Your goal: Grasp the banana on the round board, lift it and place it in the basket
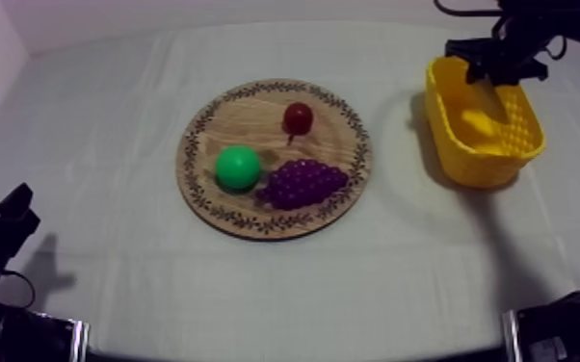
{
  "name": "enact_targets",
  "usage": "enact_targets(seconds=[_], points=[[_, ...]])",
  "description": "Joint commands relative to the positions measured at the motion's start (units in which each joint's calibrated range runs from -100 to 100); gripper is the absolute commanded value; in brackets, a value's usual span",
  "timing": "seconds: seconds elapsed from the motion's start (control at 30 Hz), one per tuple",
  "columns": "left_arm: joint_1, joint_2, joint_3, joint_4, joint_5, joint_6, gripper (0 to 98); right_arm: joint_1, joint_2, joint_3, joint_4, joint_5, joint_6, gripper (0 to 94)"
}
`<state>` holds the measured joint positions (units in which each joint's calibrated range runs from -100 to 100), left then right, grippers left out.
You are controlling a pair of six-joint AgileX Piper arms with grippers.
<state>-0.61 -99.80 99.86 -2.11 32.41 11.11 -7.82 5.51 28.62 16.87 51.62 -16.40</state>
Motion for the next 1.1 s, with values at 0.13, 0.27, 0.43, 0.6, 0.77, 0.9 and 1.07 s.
enact_targets(seconds=[0.13, 0.27, 0.43, 0.6, 0.77, 0.9, 1.07], points=[[0.0, -0.03, 0.03, -0.02, 0.0, 0.0, 0.1, 0.15, 2.81, 0.97, 0.96, -0.97, -0.96, 17.0], [0.0, -0.03, 0.03, -0.02, 0.0, 0.0, 0.1, 0.38, 4.67, 1.64, 1.53, -1.98, -1.5, 17.0], [0.0, -0.03, 0.03, -0.02, 0.0, 0.0, 0.1, 0.27, 6.25, 3.22, 2.78, -3.34, -2.69, 18.9], [0.0, -0.03, 0.03, -0.02, 0.0, 0.0, 0.1, 0.24, 6.82, 4.3, 3.48, -4.28, -3.45, 31.0], [0.0, -0.03, 0.03, -0.02, 0.0, 0.0, 0.1, 0.28, 6.61, 4.88, 3.79, -4.58, -3.84, 36.5], [0.0, -0.03, 0.03, -0.02, 0.0, 0.0, 0.1, 0.27, 6.28, 5.1, 3.94, -4.6, -3.98, 38.2], [0.0, -0.03, 0.03, -0.02, 0.0, 0.0, 0.1, 0.37, 5.59, 4.94, 3.2, -4.69, -3.06, 27.5]])
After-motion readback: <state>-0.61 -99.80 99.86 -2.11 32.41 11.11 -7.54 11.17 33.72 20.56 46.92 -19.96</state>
